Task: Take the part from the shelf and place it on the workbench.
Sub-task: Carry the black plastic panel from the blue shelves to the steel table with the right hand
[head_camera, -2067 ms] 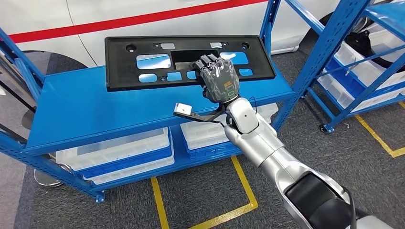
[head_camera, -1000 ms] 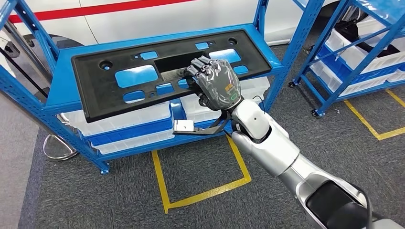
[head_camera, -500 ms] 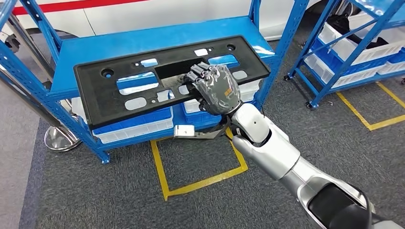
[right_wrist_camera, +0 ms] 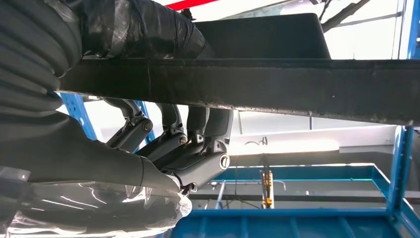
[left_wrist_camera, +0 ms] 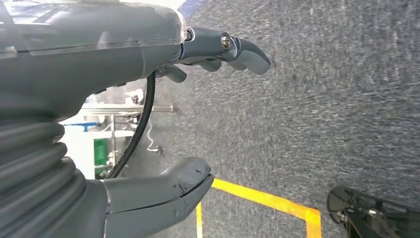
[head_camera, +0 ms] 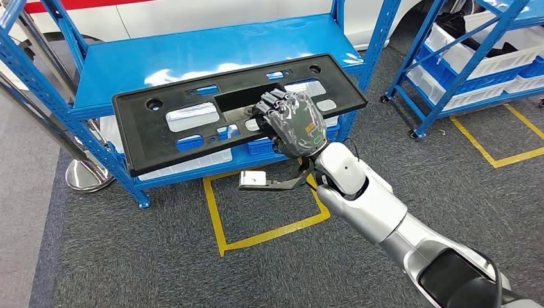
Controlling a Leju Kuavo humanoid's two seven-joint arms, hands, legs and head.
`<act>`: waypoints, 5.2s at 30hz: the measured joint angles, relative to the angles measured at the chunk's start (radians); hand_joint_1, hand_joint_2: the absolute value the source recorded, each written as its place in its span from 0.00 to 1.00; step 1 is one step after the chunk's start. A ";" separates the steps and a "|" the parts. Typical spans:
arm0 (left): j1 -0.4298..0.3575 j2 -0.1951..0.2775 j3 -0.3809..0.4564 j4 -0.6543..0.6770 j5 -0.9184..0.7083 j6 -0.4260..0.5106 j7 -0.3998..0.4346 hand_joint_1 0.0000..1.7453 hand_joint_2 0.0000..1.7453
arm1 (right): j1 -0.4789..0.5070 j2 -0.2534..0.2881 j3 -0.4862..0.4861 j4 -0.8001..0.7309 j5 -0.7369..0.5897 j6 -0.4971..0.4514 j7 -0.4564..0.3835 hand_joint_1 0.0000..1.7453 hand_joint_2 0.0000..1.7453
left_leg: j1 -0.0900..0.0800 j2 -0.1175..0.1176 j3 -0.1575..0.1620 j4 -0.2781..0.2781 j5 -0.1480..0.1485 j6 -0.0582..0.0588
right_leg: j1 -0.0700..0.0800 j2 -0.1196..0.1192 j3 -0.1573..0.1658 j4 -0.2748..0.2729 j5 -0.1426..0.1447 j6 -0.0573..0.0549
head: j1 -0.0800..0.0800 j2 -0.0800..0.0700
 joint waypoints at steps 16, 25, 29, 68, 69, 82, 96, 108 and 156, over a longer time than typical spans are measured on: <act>0.005 -0.039 0.000 -0.011 -0.033 -0.005 -0.009 0.00 1.00 | 0.021 -0.060 -0.022 -0.032 -0.015 0.014 0.011 1.00 1.00 | 0.003 0.010 -0.170 0.003 0.166 0.008 | -0.003 0.015 0.168 -0.023 -0.143 0.018 | 0.001 0.000; 0.014 -0.061 0.004 -0.044 -0.057 -0.029 -0.017 0.00 1.00 | 0.032 -0.090 -0.058 -0.051 -0.052 0.049 -0.005 1.00 1.00 | 0.008 0.008 -0.195 0.298 -0.020 -0.011 | 0.001 0.002 0.022 -0.021 -0.015 -0.024 | 0.001 0.000; 0.007 -0.061 0.009 -0.057 -0.059 -0.032 -0.014 0.00 1.00 | 0.031 -0.096 -0.064 -0.061 -0.053 0.052 -0.011 1.00 1.00 | -0.003 0.007 0.026 0.052 -0.007 0.011 | 0.005 0.002 -0.029 -0.015 0.035 -0.014 | 0.001 0.000; -0.154 -0.071 -0.318 -0.148 0.629 -0.012 0.171 0.00 1.00 | -0.160 0.097 0.127 0.063 -0.132 0.146 0.027 1.00 1.00 | 0.002 0.016 -0.006 -0.043 0.041 0.048 | 0.002 0.027 -0.119 0.171 -0.071 0.022 | 0.002 0.000; -0.150 -0.066 -0.354 -0.151 0.666 -0.003 0.178 0.00 1.00 | -0.161 0.100 0.130 0.067 -0.135 0.146 0.027 1.00 1.00 | 0.002 0.026 -0.015 -0.040 0.046 0.047 | -0.002 0.023 -0.133 0.222 -0.094 0.027 | 0.002 0.000; -0.110 -0.009 -0.666 -0.168 0.906 0.071 0.206 0.00 1.00 | -0.189 0.136 0.152 0.105 -0.139 0.146 0.023 1.00 1.00 | 0.006 0.034 -0.107 0.126 -0.044 -0.013 | 0.000 0.006 0.029 -0.018 -0.021 -0.023 | 0.001 0.000; -0.092 0.023 -0.748 -0.168 0.968 0.087 0.204 0.00 1.00 | -0.205 0.149 0.179 0.136 -0.121 0.146 0.030 1.00 1.00 | 0.014 -0.029 -0.050 -0.020 0.060 0.029 | 0.001 0.097 -0.031 0.030 -0.020 0.024 | 0.002 0.000; -0.081 0.031 -0.799 -0.165 1.029 0.120 0.195 0.00 1.00 | -0.240 0.074 0.173 0.176 -0.065 0.150 0.046 1.00 1.00 | -0.002 0.108 -0.061 -0.001 0.050 0.014 | 0.020 -0.045 0.035 -0.018 -0.030 0.001 | 0.002 0.000; -0.011 0.023 -0.857 -0.236 1.091 0.125 0.220 0.00 1.00 | -0.208 -0.071 0.070 0.171 -0.044 0.177 0.053 1.00 1.00 | 0.007 -0.033 -0.070 -0.006 0.062 0.032 | 0.000 0.129 -0.002 -0.006 -0.007 0.020 | 0.006 0.000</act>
